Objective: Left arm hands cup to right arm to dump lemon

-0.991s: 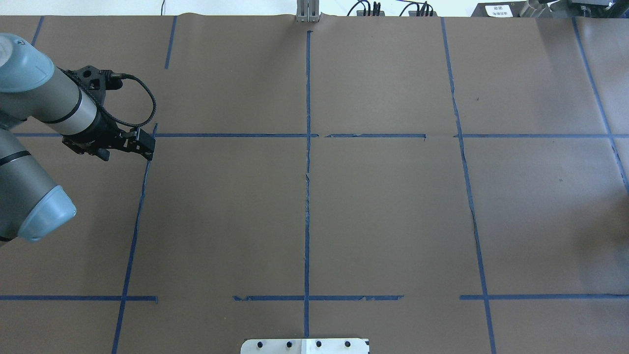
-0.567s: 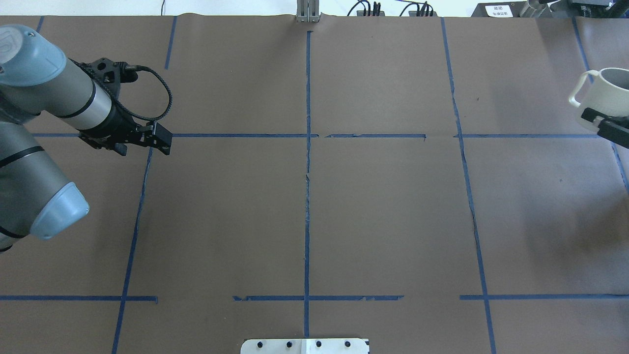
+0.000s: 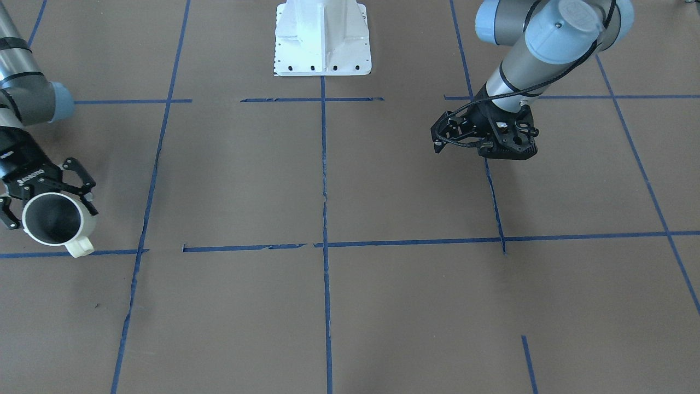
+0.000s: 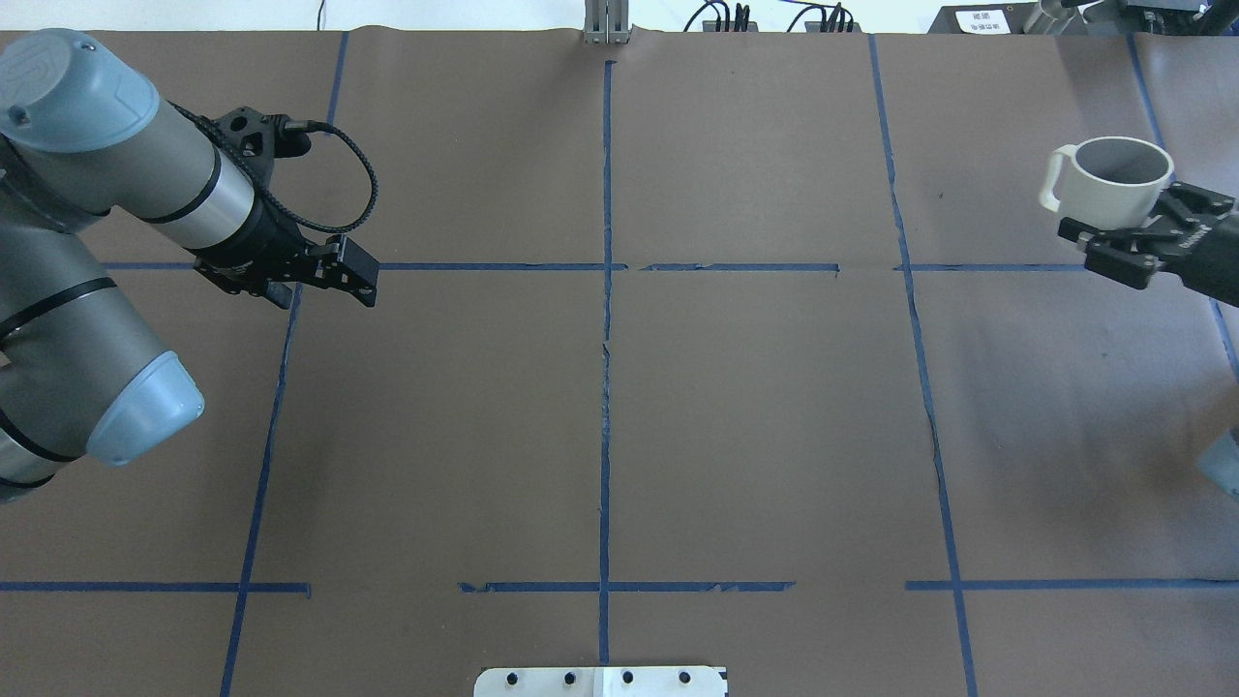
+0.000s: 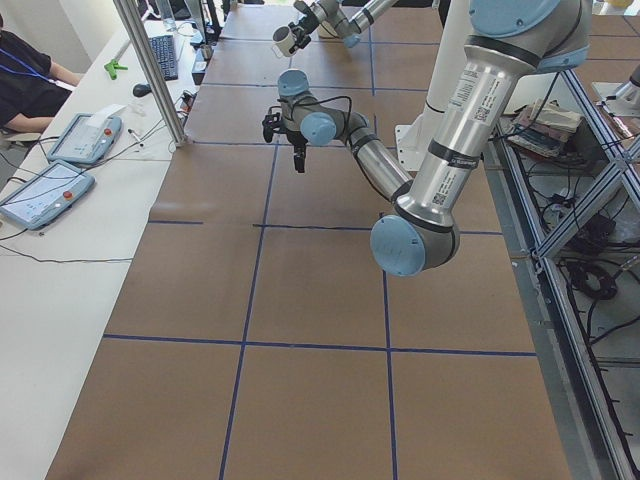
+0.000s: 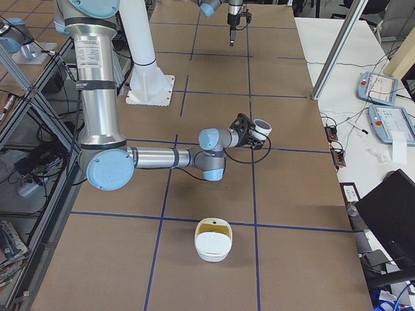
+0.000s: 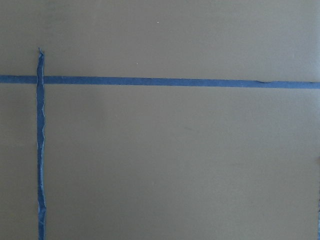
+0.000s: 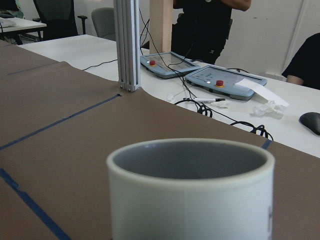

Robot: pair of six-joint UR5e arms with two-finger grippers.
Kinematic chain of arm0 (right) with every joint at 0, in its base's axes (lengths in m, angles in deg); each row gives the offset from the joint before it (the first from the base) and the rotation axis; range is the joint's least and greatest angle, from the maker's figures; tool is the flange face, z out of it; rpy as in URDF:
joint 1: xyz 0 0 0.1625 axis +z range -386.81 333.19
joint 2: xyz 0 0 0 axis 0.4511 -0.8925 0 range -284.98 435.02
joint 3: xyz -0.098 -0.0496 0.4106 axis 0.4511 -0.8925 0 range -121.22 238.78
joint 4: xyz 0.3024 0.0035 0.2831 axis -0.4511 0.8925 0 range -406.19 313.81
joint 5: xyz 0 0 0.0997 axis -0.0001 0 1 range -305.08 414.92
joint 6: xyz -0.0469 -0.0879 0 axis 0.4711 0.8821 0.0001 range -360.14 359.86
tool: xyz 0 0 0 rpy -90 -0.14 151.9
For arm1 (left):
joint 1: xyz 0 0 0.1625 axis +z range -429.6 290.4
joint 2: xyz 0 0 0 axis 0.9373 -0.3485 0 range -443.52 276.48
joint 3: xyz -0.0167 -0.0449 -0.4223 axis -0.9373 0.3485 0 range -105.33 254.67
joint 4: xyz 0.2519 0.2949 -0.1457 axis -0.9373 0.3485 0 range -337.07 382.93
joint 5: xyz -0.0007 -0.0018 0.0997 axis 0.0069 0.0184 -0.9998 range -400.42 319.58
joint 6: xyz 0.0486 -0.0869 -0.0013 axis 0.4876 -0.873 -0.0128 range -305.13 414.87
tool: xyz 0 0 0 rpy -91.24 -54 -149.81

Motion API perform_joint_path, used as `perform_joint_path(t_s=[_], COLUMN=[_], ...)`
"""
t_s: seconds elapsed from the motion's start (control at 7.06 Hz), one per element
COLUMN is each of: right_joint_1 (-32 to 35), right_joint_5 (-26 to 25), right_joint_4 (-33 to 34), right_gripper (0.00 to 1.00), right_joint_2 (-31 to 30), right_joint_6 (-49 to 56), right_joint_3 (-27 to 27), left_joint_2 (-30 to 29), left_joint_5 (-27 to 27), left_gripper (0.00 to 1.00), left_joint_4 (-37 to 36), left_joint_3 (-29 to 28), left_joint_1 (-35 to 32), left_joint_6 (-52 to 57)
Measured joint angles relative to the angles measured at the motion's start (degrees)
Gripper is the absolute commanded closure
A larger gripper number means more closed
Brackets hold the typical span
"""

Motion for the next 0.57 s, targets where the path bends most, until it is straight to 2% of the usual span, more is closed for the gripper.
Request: perform_joint_path(t_s=[0.14,0.28,0.57], right_joint_1=[-6.92,-12.38,-19.3], right_joint_5=[-9.8,-16.84,-24.87], right_joint_4=[5.36,11.86,20.91], right_gripper=[0.63,0.61,0.6], right_joint_2=[4.97,10.87,19.46], right_joint_6=[0.45,0.49,0.27], right_joint_3=[-0.02,0.14,0.73], left_joint_2=[-1.4,-3.21,-6.99], left_joint_5=[0.16,0.26,0.41], left_gripper=[0.0,0.0,0.0], left_joint_4=[-2.61,-5.47,-8.29], left_joint_3=[-0.12,-0.3,-1.44], left_joint_1=[0.01,0.01,0.07], left_joint_6=[-0.57,-1.33,-6.37])
